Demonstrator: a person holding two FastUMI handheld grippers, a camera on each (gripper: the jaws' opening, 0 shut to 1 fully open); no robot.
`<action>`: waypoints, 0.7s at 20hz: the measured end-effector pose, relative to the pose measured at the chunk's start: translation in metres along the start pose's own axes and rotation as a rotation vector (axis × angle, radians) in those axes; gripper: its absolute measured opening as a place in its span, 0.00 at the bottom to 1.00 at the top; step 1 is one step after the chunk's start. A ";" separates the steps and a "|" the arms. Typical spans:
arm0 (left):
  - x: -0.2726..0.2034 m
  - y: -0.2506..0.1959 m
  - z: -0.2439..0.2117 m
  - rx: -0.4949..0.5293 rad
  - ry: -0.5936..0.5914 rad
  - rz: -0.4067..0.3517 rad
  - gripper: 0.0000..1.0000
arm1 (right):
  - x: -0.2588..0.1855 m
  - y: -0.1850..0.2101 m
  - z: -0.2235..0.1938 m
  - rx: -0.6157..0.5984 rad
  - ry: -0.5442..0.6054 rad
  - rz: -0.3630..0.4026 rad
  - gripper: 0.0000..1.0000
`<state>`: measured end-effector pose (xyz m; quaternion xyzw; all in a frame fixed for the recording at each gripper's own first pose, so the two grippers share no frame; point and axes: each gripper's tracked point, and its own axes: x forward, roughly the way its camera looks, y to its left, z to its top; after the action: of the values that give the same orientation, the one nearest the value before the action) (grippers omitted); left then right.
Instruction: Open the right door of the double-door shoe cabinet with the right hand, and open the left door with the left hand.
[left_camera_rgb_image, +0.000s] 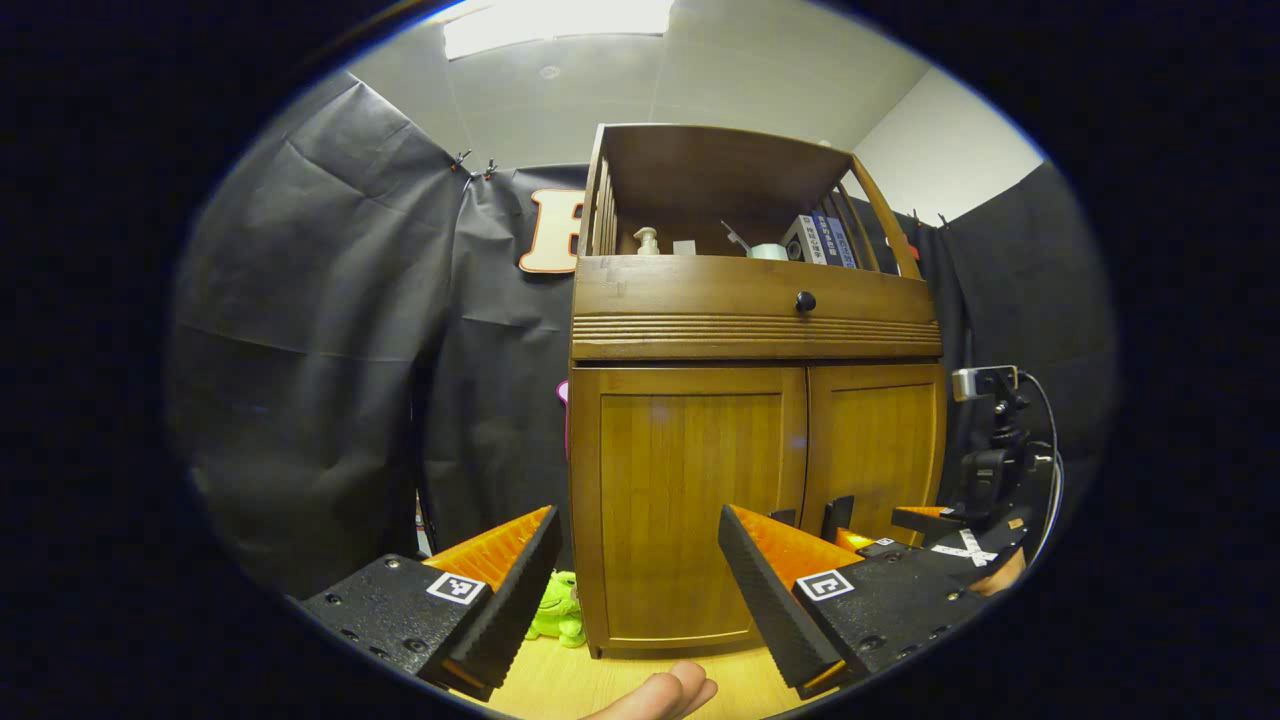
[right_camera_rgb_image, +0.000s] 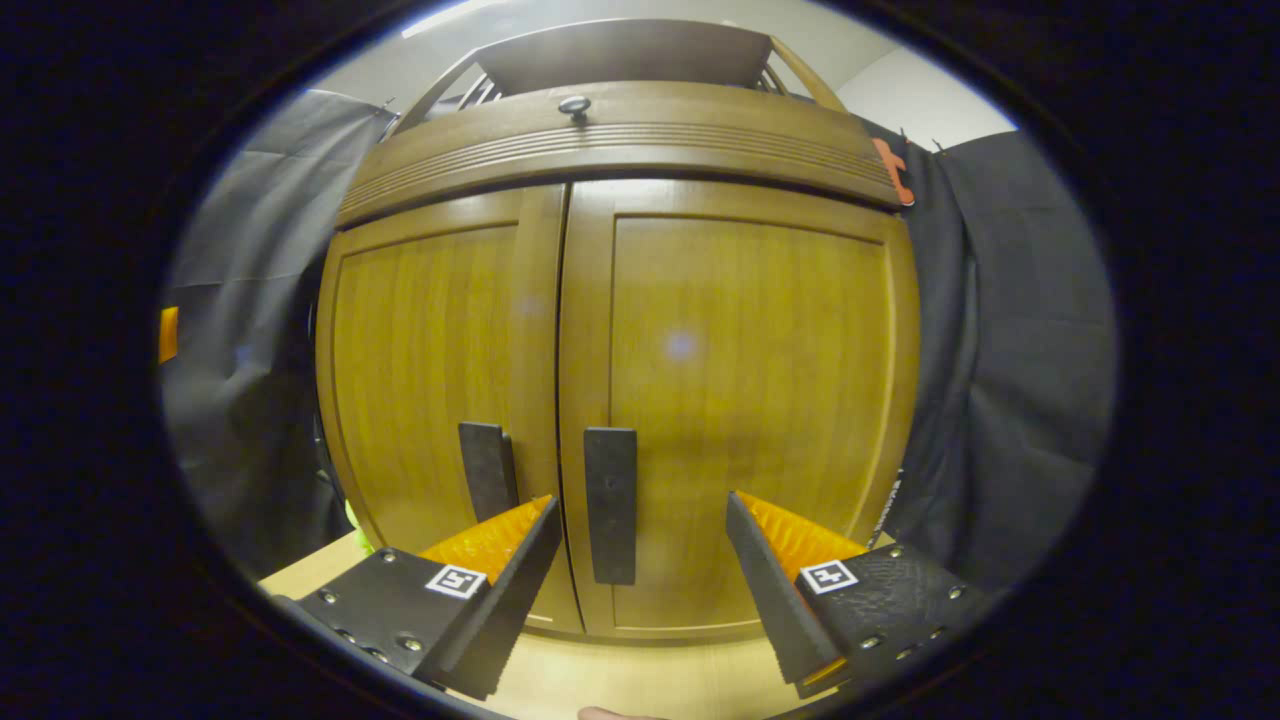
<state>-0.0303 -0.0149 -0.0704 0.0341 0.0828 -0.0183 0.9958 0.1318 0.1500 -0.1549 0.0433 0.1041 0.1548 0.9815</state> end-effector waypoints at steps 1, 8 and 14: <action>0.000 0.002 -0.003 0.005 0.001 0.001 0.97 | 0.008 0.004 -0.001 -0.005 -0.004 0.005 0.99; 0.002 0.029 -0.017 0.017 0.009 0.039 0.97 | 0.051 0.018 -0.029 0.047 0.067 -0.008 0.73; 0.000 0.030 -0.032 0.014 0.043 0.035 0.97 | 0.048 0.022 -0.033 0.026 0.067 0.057 0.23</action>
<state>-0.0340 0.0168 -0.1000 0.0430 0.1032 -0.0005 0.9937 0.1633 0.1876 -0.1936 0.0537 0.1375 0.1825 0.9721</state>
